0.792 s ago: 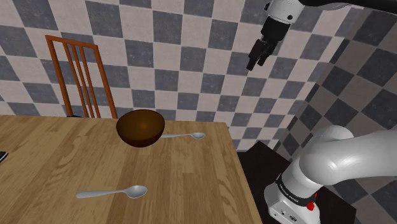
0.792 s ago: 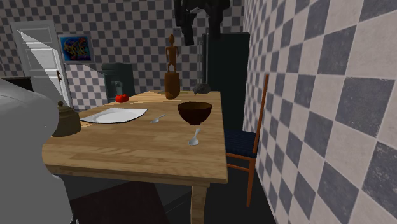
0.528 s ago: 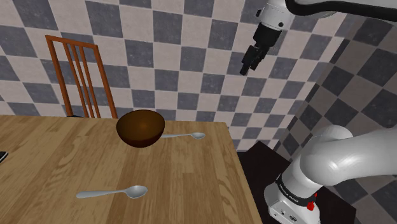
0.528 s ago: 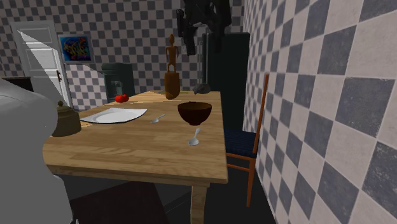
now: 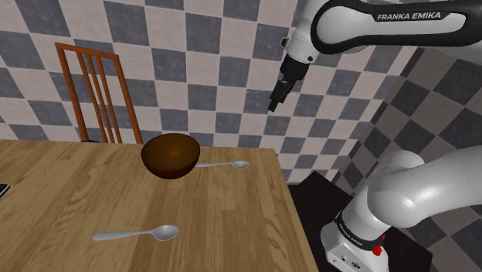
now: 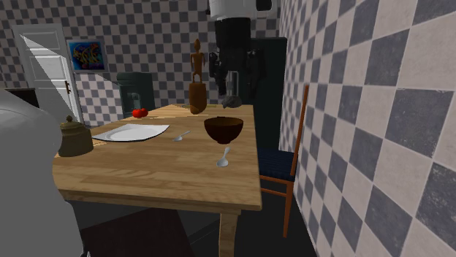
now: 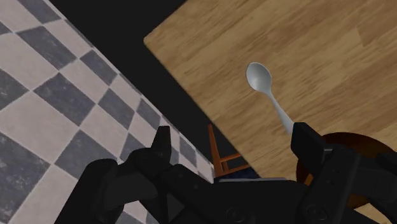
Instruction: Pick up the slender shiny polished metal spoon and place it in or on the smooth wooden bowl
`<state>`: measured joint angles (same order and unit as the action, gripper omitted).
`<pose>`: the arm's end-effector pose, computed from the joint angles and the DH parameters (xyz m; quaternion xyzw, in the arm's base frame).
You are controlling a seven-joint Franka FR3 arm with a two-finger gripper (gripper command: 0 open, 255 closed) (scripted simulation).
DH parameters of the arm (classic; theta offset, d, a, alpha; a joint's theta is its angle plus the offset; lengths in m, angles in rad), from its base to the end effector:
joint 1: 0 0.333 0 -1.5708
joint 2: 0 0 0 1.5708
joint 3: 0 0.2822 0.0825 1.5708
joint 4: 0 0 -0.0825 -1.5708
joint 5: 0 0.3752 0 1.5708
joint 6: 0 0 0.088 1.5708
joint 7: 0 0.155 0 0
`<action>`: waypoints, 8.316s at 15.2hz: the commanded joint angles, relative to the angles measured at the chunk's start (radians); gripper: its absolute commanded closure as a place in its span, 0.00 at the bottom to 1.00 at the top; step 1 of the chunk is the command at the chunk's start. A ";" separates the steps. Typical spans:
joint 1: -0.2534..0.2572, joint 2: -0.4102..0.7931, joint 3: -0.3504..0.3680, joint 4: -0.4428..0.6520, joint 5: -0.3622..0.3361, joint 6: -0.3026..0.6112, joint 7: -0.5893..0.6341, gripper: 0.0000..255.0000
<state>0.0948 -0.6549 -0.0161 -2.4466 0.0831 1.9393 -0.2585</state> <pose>0.3857 0.0398 0.4654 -0.9839 -0.1566 -0.0772 0.0380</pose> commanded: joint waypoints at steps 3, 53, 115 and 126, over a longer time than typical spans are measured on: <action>0.053 0.086 0.012 -0.053 0.041 0.141 -0.054 0.00; 0.262 0.509 0.067 -0.027 0.235 0.540 -0.301 1.00; 0.327 0.834 0.182 0.514 0.084 0.368 0.010 0.00; 0.315 0.763 0.176 0.549 0.089 0.261 0.007 0.00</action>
<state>0.4109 0.1129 0.1603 -1.8983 0.1714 2.2066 -0.2509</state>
